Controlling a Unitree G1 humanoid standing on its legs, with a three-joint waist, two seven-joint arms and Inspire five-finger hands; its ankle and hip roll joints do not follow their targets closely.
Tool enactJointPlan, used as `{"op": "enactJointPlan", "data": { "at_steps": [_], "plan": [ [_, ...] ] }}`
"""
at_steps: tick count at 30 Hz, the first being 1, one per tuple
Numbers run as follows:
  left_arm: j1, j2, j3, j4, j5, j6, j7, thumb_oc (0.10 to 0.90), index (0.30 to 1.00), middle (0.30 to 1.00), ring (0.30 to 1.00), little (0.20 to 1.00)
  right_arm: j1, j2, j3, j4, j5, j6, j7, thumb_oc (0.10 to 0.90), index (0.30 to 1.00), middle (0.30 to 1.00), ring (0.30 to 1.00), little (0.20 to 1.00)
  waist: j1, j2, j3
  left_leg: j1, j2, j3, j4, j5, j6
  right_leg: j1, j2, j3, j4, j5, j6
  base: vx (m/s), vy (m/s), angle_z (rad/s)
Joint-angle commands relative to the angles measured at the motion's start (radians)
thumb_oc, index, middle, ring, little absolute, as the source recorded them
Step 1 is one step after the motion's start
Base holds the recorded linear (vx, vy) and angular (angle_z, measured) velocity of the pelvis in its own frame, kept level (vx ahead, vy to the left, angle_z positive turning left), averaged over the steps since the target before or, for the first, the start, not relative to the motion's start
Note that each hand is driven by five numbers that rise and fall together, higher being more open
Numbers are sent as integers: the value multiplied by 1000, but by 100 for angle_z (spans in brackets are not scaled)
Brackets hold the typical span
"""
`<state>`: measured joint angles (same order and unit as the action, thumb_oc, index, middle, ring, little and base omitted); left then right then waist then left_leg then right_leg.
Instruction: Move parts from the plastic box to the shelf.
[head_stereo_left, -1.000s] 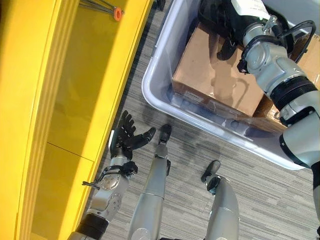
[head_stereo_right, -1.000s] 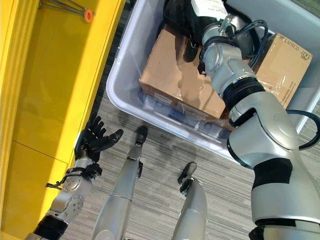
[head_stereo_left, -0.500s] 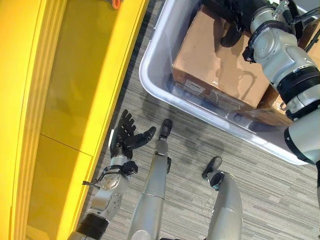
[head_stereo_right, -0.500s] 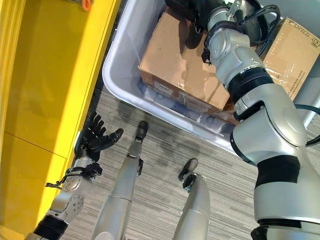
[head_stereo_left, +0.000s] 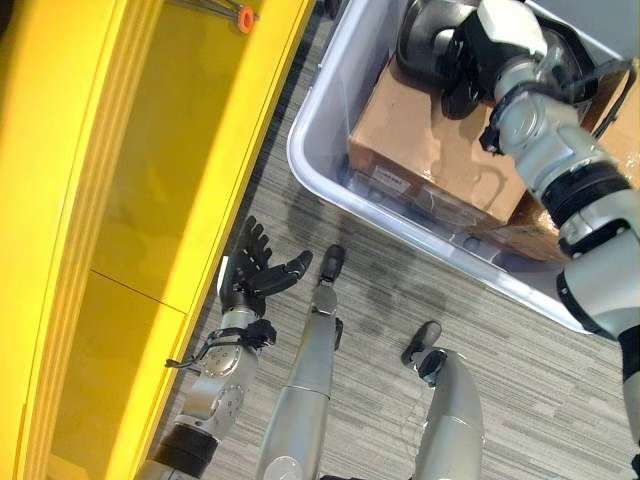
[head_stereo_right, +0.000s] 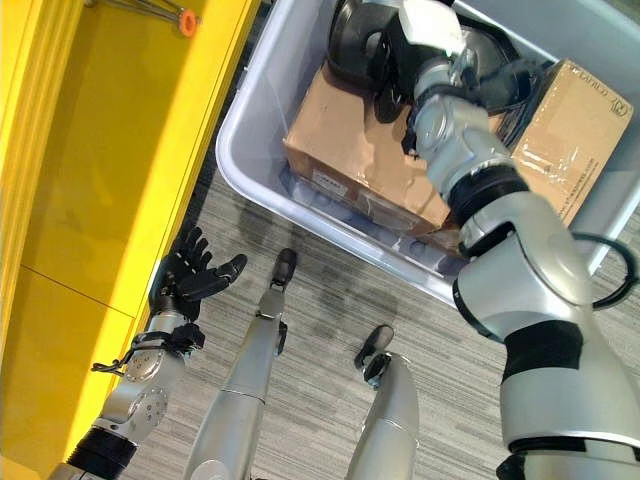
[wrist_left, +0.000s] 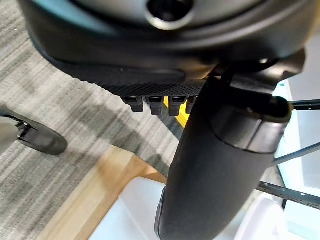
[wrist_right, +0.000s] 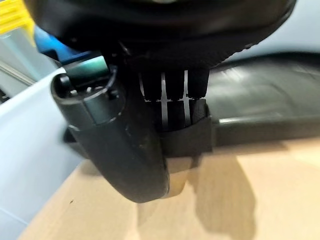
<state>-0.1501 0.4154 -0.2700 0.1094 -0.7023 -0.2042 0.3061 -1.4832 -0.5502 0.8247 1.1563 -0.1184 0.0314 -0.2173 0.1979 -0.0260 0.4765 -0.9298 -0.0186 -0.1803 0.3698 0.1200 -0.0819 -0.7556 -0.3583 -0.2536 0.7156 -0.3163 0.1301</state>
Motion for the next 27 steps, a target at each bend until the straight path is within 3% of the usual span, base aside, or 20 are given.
{"op": "enactJointPlan", "data": {
  "at_steps": [1, 10, 17, 18, 20, 22, 27],
  "plan": [
    [-62, 23, 43, -73, 11, -78, 5, 900, 1000, 1000, 1000, 1000, -28, 4, 34, 63, -33, 19, -14, 400, 300, 300, 300, 300, 44, 5, 43, -28, -9, 27, 237, -273, 32, 310, 40, -16, -280, 93, 36, -27, -44, 9],
    [-66, 31, 47, -53, 19, -66, -11, 900, 1000, 1000, 1000, 1000, 18, 33, 5, 26, -73, 20, -11, 400, 300, 300, 300, 300, 71, -12, 37, 81, 2, 12, 190, -253, 22, 428, 52, -50, -330, 90, 30, -31, -39, 7],
    [-52, 49, 53, -27, 27, -51, -37, 900, 1000, 1000, 1000, 1000, 64, 28, -7, -123, -104, 10, 0, 400, 300, 300, 300, 300, 74, -54, -35, 221, 43, 4, 103, -226, 5, 553, 76, -76, -420, 102, 28, -14, -42, -2],
    [-49, 54, 57, -24, 30, -51, -41, 900, 1000, 1000, 1000, 1000, 70, 28, -10, -146, -109, 7, 4, 400, 300, 300, 300, 300, 74, -56, -47, 226, 45, 5, 83, -193, 10, 558, 78, -86, -438, 126, 26, -71, -6, -10],
    [-32, 59, 75, -12, 29, -47, -49, 900, 1000, 1000, 1000, 1000, 83, 22, -9, -240, -116, -4, 25, 400, 300, 300, 300, 300, 68, -81, -82, 277, 63, 12, 51, -183, 4, 601, 89, -94, -472, 136, 26, -22, -45, -12],
    [-28, 64, 81, -5, 37, -45, -52, 900, 1000, 1000, 1000, 1000, 96, 23, -14, -269, -112, -9, 31, 400, 300, 300, 300, 300, 67, -88, -92, 301, 69, 15, 36, -178, 1, 617, 94, -94, -484, 141, 27, 17, -51, -13],
    [-7, 88, 115, 25, 132, -37, -68, 900, 1000, 1000, 1000, 1000, 154, 5, -32, -431, -83, -49, 88, 400, 300, 300, 300, 300, 53, -125, -159, 417, 104, 24, -59, -142, -16, 715, 118, -101, -576, 174, 33, 14, -57, -12]
  ]
}}
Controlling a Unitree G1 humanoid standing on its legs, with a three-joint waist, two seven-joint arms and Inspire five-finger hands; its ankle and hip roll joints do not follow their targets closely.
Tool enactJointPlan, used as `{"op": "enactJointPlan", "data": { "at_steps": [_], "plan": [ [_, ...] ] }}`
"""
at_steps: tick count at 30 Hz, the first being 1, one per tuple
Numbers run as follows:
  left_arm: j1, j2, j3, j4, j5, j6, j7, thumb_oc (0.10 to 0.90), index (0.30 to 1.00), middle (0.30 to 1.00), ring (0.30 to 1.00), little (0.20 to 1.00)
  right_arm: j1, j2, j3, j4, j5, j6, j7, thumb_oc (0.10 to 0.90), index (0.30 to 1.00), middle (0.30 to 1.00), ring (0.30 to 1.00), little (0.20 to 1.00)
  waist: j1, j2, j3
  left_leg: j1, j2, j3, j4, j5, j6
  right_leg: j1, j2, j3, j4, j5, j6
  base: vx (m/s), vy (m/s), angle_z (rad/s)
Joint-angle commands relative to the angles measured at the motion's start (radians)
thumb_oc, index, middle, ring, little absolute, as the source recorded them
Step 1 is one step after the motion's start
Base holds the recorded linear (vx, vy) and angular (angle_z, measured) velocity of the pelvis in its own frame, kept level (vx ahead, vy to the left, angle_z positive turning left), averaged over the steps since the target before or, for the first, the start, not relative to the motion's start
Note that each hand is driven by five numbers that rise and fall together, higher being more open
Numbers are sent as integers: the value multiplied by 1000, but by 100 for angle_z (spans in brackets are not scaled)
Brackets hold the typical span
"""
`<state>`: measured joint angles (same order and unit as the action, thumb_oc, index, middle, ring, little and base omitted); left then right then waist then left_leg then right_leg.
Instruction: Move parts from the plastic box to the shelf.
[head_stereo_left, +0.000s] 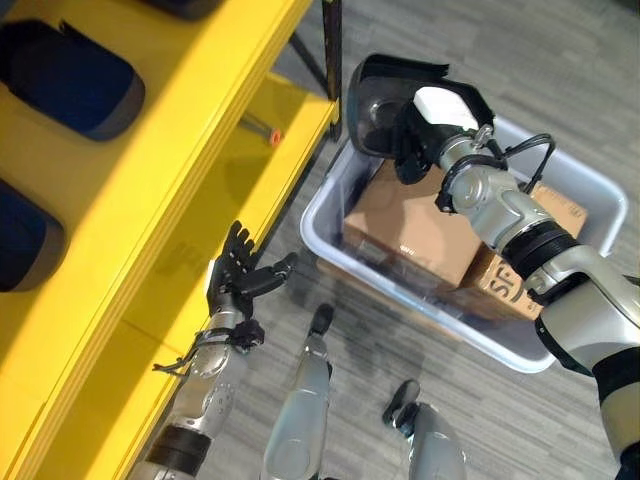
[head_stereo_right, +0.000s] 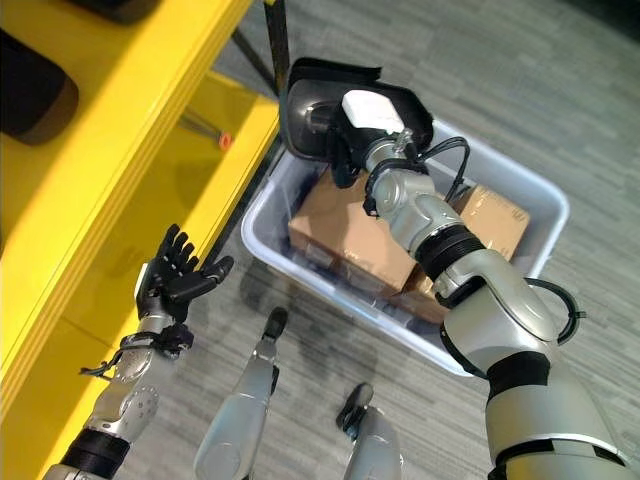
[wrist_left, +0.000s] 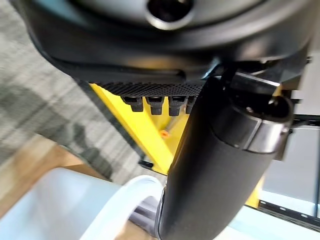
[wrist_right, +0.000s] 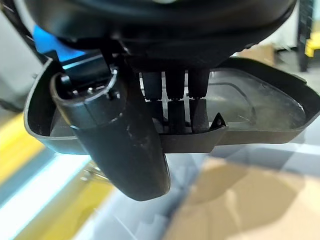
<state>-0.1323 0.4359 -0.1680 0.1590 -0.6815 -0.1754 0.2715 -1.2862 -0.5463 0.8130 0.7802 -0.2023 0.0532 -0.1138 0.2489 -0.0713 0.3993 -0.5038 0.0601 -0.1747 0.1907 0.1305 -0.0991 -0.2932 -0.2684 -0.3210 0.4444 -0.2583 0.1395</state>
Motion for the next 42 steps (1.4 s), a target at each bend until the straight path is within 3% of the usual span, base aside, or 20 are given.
{"op": "enactJointPlan", "data": {
  "at_steps": [1, 9, 13, 15, 20, 23, 27, 31, 35, 41, 42],
  "plan": [
    [-25, 74, 17, -14, 132, -65, -37, 900, 1000, 1000, 1000, 1000, -33, -9, -21, -81, 6, -76, -3, 400, 300, 300, 300, 300, -1, -85, -97, 9, 28, 19, 104, -145, -3, 268, 33, -33, -321, 123, 25, 7, -55, -7],
    [-76, 140, 63, 10, 325, -101, 14, 900, 1000, 1000, 1000, 1000, 63, -57, -56, -292, 93, -137, 64, 400, 300, 300, 300, 300, -44, -104, -188, 150, 88, 59, -43, -78, -34, 346, 51, -17, -399, 160, 29, 4, -37, -7],
    [-73, 175, 136, 8, 445, -120, 91, 900, 1000, 1000, 1000, 1000, 122, -90, -83, -412, 163, -172, 104, 400, 300, 300, 300, 300, -70, -96, -239, 220, 124, 94, -120, -42, -44, 365, 57, 6, -425, 173, 33, 17, -26, -26],
    [-63, 217, 185, 3, 566, -124, 147, 900, 1000, 1000, 1000, 1000, 143, -149, -78, -499, 204, -201, 147, 400, 300, 300, 300, 300, -92, -86, -271, 274, 138, 120, -182, -17, -56, 386, 64, 15, -442, 179, 36, 39, -15, -16],
    [-50, 258, 230, -12, 676, -118, 199, 900, 1000, 1000, 1000, 1000, 211, -227, -89, -589, 273, -220, 194, 400, 300, 300, 300, 300, -121, -64, -306, 329, 150, 144, -249, 14, -70, 412, 74, 30, -468, 180, 38, 18, -6, -16],
    [-2, 292, 268, -57, 773, -111, 220, 900, 1000, 1000, 1000, 1000, 259, -324, -97, -673, 328, -242, 244, 400, 300, 300, 300, 300, -141, -47, -330, 365, 164, 163, -268, 18, -75, 433, 79, 45, -490, 186, 38, 21, -4, -10],
    [35, 271, 297, -73, 750, -125, 199, 900, 1000, 1000, 1000, 1000, 252, -424, -52, -727, 405, -249, 311, 400, 300, 300, 300, 300, -150, -40, -349, 385, 175, 172, -274, 18, -82, 454, 84, 46, -505, 186, 36, 20, -9, -13],
    [35, 257, 291, -86, 770, -128, 204, 900, 1000, 1000, 1000, 1000, 236, -482, -21, -745, 446, -263, 339, 400, 300, 300, 300, 300, -159, -37, -361, 399, 185, 176, -275, 17, -87, 471, 88, 46, -514, 182, 34, 24, -12, -6],
    [32, 295, 275, -109, 850, -125, 205, 900, 1000, 1000, 1000, 1000, 211, -506, 7, -747, 466, -272, 357, 400, 300, 300, 300, 300, -162, -32, -367, 407, 190, 175, -275, 15, -90, 482, 91, 46, -517, 178, 32, 0, 0, 0],
    [-9, 483, 186, -204, 1090, -130, 190, 900, 1000, 1000, 1000, 1000, 144, -499, 95, -757, 472, -298, 391, 400, 300, 300, 300, 300, -169, -26, -379, 419, 195, 178, -273, 4, -90, 496, 94, 48, -517, 172, 33, 3, 1, 1],
    [-10, 483, 185, -203, 1091, -130, 192, 900, 1000, 1000, 1000, 1000, 143, -499, 95, -757, 472, -298, 391, 400, 300, 300, 300, 300, -169, -26, -378, 419, 195, 178, -272, 4, -90, 497, 94, 48, -517, 172, 33, 0, 0, 0]
  ]
}}
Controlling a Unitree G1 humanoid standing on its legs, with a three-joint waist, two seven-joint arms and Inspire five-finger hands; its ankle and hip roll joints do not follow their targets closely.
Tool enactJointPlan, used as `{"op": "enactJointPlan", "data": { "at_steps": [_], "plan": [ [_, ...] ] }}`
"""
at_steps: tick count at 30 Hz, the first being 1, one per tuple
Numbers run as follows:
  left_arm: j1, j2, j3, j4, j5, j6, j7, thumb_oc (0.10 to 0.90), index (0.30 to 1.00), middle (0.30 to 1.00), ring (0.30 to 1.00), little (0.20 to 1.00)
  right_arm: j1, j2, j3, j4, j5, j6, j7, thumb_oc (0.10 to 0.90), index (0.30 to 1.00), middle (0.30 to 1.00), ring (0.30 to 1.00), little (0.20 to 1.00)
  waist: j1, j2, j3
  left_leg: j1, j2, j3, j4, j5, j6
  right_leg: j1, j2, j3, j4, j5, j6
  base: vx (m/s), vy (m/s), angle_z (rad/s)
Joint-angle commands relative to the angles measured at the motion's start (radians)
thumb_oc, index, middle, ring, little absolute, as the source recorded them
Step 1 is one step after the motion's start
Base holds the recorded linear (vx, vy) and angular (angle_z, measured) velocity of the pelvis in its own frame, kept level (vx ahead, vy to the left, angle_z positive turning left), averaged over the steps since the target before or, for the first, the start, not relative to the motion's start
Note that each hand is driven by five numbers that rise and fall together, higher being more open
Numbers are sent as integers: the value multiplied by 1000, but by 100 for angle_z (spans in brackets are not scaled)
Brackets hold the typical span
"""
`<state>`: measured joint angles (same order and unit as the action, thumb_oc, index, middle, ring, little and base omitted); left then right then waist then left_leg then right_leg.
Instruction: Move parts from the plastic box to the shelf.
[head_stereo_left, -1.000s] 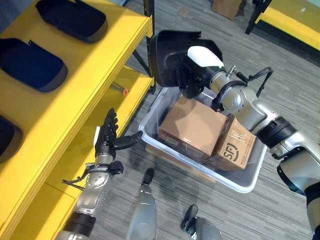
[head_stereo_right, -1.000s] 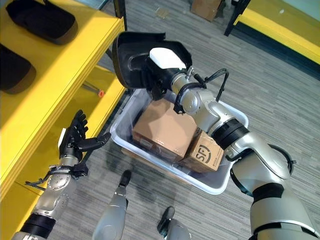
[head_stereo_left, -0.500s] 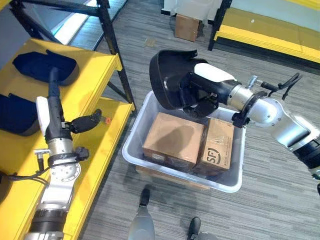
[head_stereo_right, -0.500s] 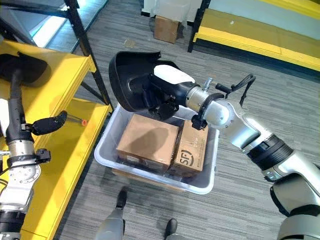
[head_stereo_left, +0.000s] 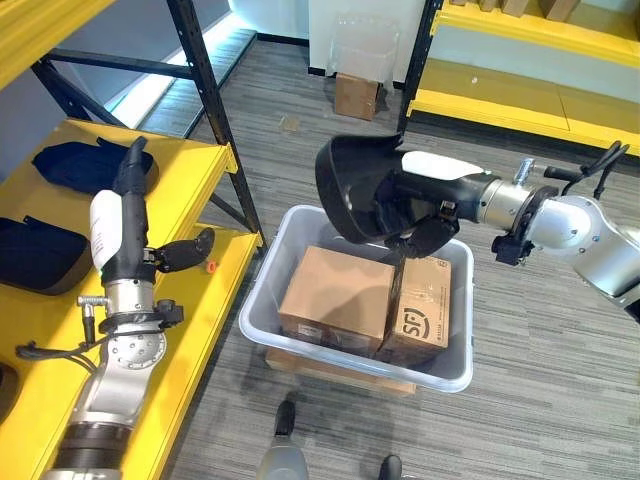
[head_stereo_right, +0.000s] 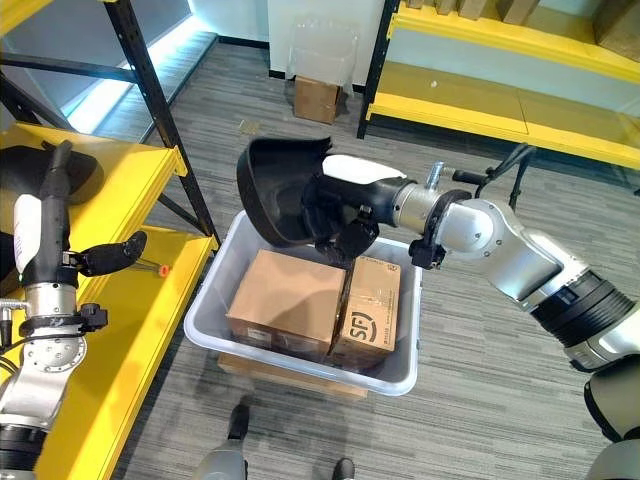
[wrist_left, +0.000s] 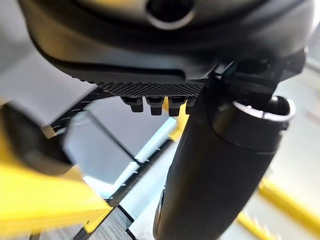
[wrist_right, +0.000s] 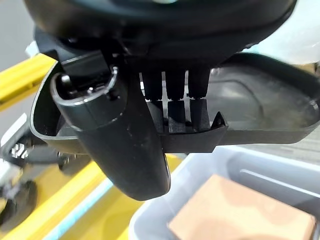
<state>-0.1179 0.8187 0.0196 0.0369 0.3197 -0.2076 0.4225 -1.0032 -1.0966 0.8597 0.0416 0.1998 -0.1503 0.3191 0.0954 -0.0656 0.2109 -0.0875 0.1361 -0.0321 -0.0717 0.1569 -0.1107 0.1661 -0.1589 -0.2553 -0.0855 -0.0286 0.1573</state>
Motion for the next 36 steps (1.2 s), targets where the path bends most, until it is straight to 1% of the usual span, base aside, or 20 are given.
{"op": "enactJointPlan", "data": {
  "at_steps": [1, 2, 3, 5, 7, 8, 12, 14, 15, 19, 20, 22, 24, 25, 27, 31, 36],
  "plan": [
    [-32, 134, -15, -99, 123, -98, 43, 900, 1000, 1000, 1000, 1000, -142, 57, 59, -20, 67, -97, -39, 400, 300, 300, 300, 300, -17, -30, -191, 5, 120, 35, -10, -24, -78, 39, -15, -16, 13, -59, 15, 0, 0, 0],
    [-52, 204, -37, -134, 192, -104, 48, 900, 1000, 1000, 1000, 1000, -152, 60, 76, -28, 63, -101, -34, 400, 300, 300, 300, 300, -18, -29, -192, 6, 121, 33, -10, -25, -79, 43, -14, -17, 15, -63, 15, 0, 0, 0],
    [-54, 205, -38, -134, 193, -103, 49, 900, 1000, 1000, 1000, 1000, -152, 60, 75, -28, 63, -101, -34, 400, 300, 300, 300, 300, -18, -30, -192, 6, 121, 32, -10, -25, -79, 44, -14, -18, 15, -63, 15, 0, 0, 0],
    [-87, 296, -69, -180, 286, -106, 65, 900, 1000, 1000, 1000, 1000, -159, 60, 93, -37, 59, -104, -27, 400, 300, 300, 300, 300, -19, -29, -192, 9, 122, 27, -9, -26, -79, 47, -12, -19, 19, -69, 15, 0, 0, 0],
    [-121, 370, -102, -214, 359, -107, 76, 900, 1000, 1000, 1000, 1000, -169, 60, 114, -47, 57, -111, -24, 400, 300, 300, 300, 300, -22, -26, -194, 11, 123, 25, -6, -31, -81, 52, -11, -19, 22, -77, 14, 16, -7, 0],
    [-148, 408, -126, -232, 391, -109, 80, 900, 1000, 1000, 1000, 1000, -168, 56, 119, -53, 62, -114, -21, 400, 300, 300, 300, 300, -23, -25, -196, 6, 123, 22, -8, -24, -79, 50, -10, -20, 23, -73, 14, 0, 0, 0],
    [-229, 517, -193, -277, 476, -110, 98, 900, 1000, 1000, 1000, 1000, -174, 49, 146, -75, 71, -128, -17, 400, 300, 300, 300, 300, -29, -18, -201, 4, 123, 19, -9, -22, -80, 51, -8, -24, 23, -77, 16, 3, 1, 3],
    [-274, 567, -239, -289, 517, -110, 100, 900, 1000, 1000, 1000, 1000, -178, 44, 153, -83, 77, -132, -15, 400, 300, 300, 300, 300, -32, -12, -203, 4, 124, 18, -9, -22, -80, 50, -8, -23, 24, -77, 16, 7, 5, 5],
    [-311, 594, -279, -300, 538, -114, 98, 900, 1000, 1000, 1000, 1000, -183, 45, 159, -82, 80, -134, -15, 400, 300, 300, 300, 300, -33, -11, -203, 3, 124, 18, -8, -21, -80, 50, -8, -22, 25, -77, 16, 2, 8, 6],
    [-409, 680, -367, -352, 585, -134, 90, 900, 1000, 1000, 1000, 1000, -198, 42, 177, -91, 96, -142, -12, 400, 300, 300, 300, 300, -37, -6, -206, 5, 125, 18, -9, -22, -80, 51, -9, -20, 23, -77, 18, 1, 2, 1],
    [-419, 680, -376, -351, 585, -133, 90, 900, 1000, 1000, 1000, 1000, -198, 42, 176, -90, 97, -142, -12, 400, 300, 300, 300, 300, -36, -7, -205, 5, 125, 18, -9, -23, -80, 51, -9, -20, 23, -77, 18, 0, 0, 0],
    [-488, 727, -442, -388, 611, -143, 81, 900, 1000, 1000, 1000, 1000, -211, 39, 188, -96, 108, -149, -11, 400, 300, 300, 300, 300, -41, -3, -207, 8, 125, 20, -9, -24, -80, 51, -10, -17, 23, -76, 19, 0, 0, 0],
    [-521, 740, -474, -393, 615, -145, 80, 900, 1000, 1000, 1000, 1000, -209, 38, 190, -95, 111, -150, -10, 400, 300, 300, 300, 300, -40, -2, -208, 8, 125, 20, -9, -25, -79, 51, -11, -16, 23, -76, 19, 0, 0, 0],
    [-563, 771, -518, -405, 626, -152, 82, 900, 1000, 1000, 1000, 1000, -202, 28, 189, -98, 123, -156, -7, 400, 300, 300, 300, 300, -40, 0, -209, 10, 125, 22, -9, -26, -79, 52, -12, -15, 19, -72, 22, 0, 0, 0],
    [-578, 785, -534, -404, 624, -153, 78, 900, 1000, 1000, 1000, 1000, -199, 21, 187, -102, 124, -159, -7, 400, 300, 300, 300, 300, -35, -4, -210, 11, 124, 25, -9, -27, -79, 52, -13, -16, 17, -70, 23, 0, 0, 0],
    [-580, 790, -535, -399, 617, -151, 82, 900, 1000, 1000, 1000, 1000, -184, 13, 176, -104, 128, -161, -6, 400, 300, 300, 300, 300, -27, -11, -210, 13, 124, 31, -9, -29, -78, 50, -16, -12, 12, -67, 25, 0, 0, 0],
    [-520, 770, -483, -397, 601, -152, 76, 900, 1000, 1000, 1000, 1000, -159, 1, 154, -99, 132, -162, -7, 400, 300, 300, 300, 300, -18, -17, -207, 15, 121, 36, -8, -30, -77, 50, -17, -7, 7, -64, 26, 0, 8, -2]
  ]
}}
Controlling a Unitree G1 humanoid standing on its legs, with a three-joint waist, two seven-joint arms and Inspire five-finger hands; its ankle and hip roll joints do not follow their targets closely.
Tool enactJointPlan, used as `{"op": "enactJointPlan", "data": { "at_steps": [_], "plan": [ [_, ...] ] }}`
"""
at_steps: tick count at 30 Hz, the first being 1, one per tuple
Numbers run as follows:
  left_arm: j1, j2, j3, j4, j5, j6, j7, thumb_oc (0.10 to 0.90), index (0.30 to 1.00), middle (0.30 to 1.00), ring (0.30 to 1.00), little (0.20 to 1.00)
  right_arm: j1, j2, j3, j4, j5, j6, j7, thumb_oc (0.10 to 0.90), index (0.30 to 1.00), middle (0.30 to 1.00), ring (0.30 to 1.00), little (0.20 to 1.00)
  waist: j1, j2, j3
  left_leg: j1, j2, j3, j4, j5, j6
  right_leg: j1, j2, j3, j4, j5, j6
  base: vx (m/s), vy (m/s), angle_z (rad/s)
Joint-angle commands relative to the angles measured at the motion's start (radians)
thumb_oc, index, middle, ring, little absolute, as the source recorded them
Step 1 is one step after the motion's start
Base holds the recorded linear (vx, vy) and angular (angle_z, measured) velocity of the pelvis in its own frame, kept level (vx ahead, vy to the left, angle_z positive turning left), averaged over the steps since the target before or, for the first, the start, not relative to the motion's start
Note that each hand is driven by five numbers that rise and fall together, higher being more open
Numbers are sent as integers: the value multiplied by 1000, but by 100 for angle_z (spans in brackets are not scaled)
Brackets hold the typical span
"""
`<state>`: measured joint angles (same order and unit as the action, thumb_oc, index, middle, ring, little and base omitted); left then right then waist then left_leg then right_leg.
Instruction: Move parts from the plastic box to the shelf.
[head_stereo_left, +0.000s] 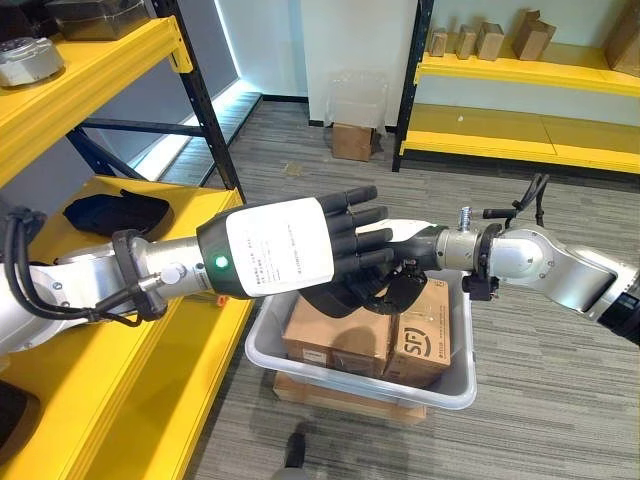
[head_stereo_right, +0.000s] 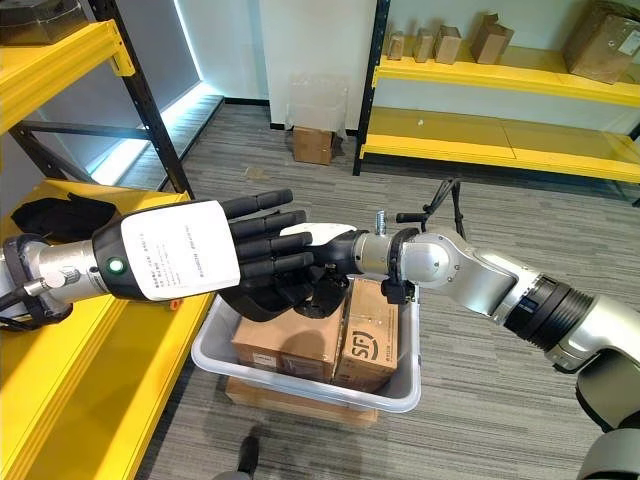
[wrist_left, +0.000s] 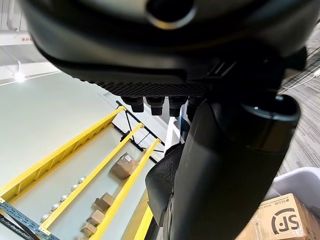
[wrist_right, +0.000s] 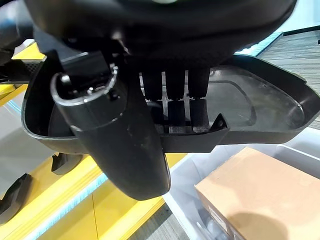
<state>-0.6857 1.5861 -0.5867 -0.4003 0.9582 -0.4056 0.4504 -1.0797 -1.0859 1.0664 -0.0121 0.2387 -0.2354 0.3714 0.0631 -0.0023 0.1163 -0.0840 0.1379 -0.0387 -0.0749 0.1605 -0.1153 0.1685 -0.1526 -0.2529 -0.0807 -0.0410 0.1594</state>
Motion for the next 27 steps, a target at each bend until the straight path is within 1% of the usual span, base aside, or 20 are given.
{"op": "enactJointPlan", "data": {
  "at_steps": [1, 3, 6, 10, 11, 12, 14, 15, 16, 18, 19, 20, 22, 24, 27],
  "plan": [
    [65, -4, 138, 39, -40, 48, 48, 900, 1000, 1000, 1000, 1000, -75, -16, -57, -46, 96, -76, -59, 400, 300, 300, 300, 300, 15, -81, -112, 12, 119, 44, -5, -34, -72, 49, -23, -11, 2, -53, 24, 5, 8, -4],
    [116, -28, 182, 44, -53, 49, 44, 900, 1000, 1000, 1000, 1000, -61, -22, -73, -49, 99, -78, -60, 400, 300, 300, 300, 300, 19, -84, -108, 12, 120, 44, -3, -35, -71, 50, -24, -11, 3, -53, 23, 0, 0, 0],
    [170, -43, 231, 39, -64, 47, 37, 900, 1000, 1000, 1000, 1000, -55, -28, -81, -57, 98, -77, -60, 400, 300, 300, 300, 300, 19, -83, -105, 13, 120, 45, -2, -35, -70, 50, -24, -10, 4, -54, 22, 0, 0, 0],
    [276, -72, 332, 31, -94, 41, 18, 900, 1000, 1000, 1000, 1000, -34, -33, -101, -54, 99, -73, -57, 400, 300, 300, 300, 300, 23, -86, -98, 14, 120, 43, -1, -36, -70, 53, -23, -7, 3, -56, 21, 0, 0, 0],
    [293, -84, 347, 31, -105, 41, 16, 900, 1000, 1000, 1000, 1000, -26, -34, -108, -54, 100, -72, -56, 400, 300, 300, 300, 300, 25, -86, -97, 13, 121, 43, 0, -35, -69, 53, -23, -7, 4, -57, 21, 0, 0, 0],
    [350, -108, 399, 25, -129, 38, 5, 900, 1000, 1000, 1000, 1000, -11, -36, -120, -54, 98, -72, -56, 400, 300, 300, 300, 300, 26, -86, -94, 13, 121, 41, 0, -35, -69, 55, -22, -9, 4, -58, 21, 0, 0, 0],
    [405, -127, 458, 10, -146, 36, -4, 900, 1000, 1000, 1000, 1000, -3, -38, -130, -53, 97, -69, -55, 400, 300, 300, 300, 300, 24, -85, -93, 14, 120, 40, 1, -34, -68, 56, -22, -7, 4, -59, 20, 0, 0, 0],
    [431, -151, 484, 2, -164, 35, -15, 900, 1000, 1000, 1000, 1000, 6, -34, -137, -55, 98, -65, -52, 400, 300, 300, 300, 300, 21, -85, -91, 14, 121, 41, 2, -34, -68, 57, -21, -10, 6, -60, 19, 0, 0, 0],
    [439, -175, 490, 0, -173, 36, -20, 900, 1000, 1000, 1000, 1000, 9, -29, -143, -56, 98, -62, -51, 400, 300, 300, 300, 300, 17, -86, -91, 14, 121, 41, 2, -34, -68, 57, -21, -11, 8, -63, 18, 0, 0, 0],
    [455, -258, 473, 41, -196, 41, -21, 900, 1000, 1000, 1000, 1000, 16, -24, -157, -55, 88, -63, -57, 400, 300, 300, 300, 300, 12, -88, -87, 13, 120, 39, 3, -34, -68, 57, -20, -10, 12, -67, 16, 0, 0, 0],
    [456, -289, 455, 62, -196, 44, -17, 900, 1000, 1000, 1000, 1000, 16, -15, -163, -54, 92, -65, -58, 400, 300, 300, 300, 300, 6, -89, -87, 13, 119, 41, 4, -34, -68, 57, -20, -9, 12, -67, 15, 0, 0, 0],
    [442, -301, 436, 67, -189, 46, -15, 900, 1000, 1000, 1000, 1000, 17, -14, -166, -57, 94, -66, -59, 400, 300, 300, 300, 300, 4, -89, -88, 13, 119, 41, 4, -35, -68, 58, -20, -10, 13, -68, 16, 0, 0, 0],
    [420, -361, 377, 118, -176, 54, -16, 900, 1000, 1000, 1000, 1000, 6, 1, -174, -61, 90, -71, -65, 400, 300, 300, 300, 300, -3, -92, -89, 14, 119, 44, 4, -37, -68, 59, -20, -9, 15, -72, 14, 0, 0, 0],
    [401, -404, 344, 152, -178, 59, -16, 900, 1000, 1000, 1000, 1000, 9, 27, -184, -56, 86, -70, -71, 400, 300, 300, 300, 300, -9, -94, -89, 17, 121, 48, 4, -39, -67, 58, -20, -5, 16, -73, 13, 0, 0, 0],
    [354, -420, 282, 175, -157, 56, -24, 900, 1000, 1000, 1000, 1000, -6, 61, -181, -55, 85, -68, -69, 400, 300, 300, 300, 300, -18, -94, -91, 22, 123, 51, 3, -42, -65, 56, -21, 1, 17, -74, 12, 7, 2, -1]
  ]
}}
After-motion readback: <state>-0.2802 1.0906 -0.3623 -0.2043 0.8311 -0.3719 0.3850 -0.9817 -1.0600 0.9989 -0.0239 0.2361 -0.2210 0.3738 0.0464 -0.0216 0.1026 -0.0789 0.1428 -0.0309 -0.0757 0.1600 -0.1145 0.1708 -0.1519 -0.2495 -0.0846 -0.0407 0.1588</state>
